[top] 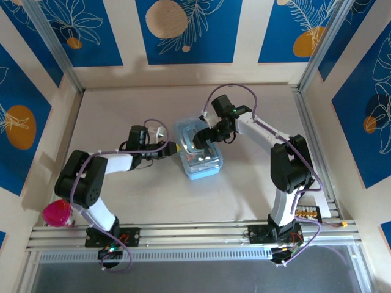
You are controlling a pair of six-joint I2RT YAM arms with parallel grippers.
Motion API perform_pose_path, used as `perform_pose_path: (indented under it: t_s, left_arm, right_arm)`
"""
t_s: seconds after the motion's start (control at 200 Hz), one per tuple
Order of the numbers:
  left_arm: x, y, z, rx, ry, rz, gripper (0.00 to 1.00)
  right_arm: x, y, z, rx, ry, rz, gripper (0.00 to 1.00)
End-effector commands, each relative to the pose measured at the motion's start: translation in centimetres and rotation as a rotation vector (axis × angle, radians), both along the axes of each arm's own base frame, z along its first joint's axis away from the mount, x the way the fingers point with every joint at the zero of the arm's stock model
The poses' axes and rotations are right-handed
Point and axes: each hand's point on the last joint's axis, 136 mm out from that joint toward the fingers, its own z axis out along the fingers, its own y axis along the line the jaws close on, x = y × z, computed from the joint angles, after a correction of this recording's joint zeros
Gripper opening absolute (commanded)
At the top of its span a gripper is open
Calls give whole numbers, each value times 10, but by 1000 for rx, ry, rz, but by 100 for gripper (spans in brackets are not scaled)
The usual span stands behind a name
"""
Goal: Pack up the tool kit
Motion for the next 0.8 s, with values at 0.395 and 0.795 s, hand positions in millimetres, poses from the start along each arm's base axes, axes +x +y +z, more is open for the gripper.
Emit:
perform_pose_path:
  t_s: [0.395, 0.795]
  left_arm:
    - [-16, 15, -22, 204, 89, -33, 40]
    - [-3, 7, -22, 165, 81, -21, 39]
  right_arm:
    - [-79, 2, -66, -51, 359, 94, 96]
    - [-78, 4, -67, -50, 360, 94, 96]
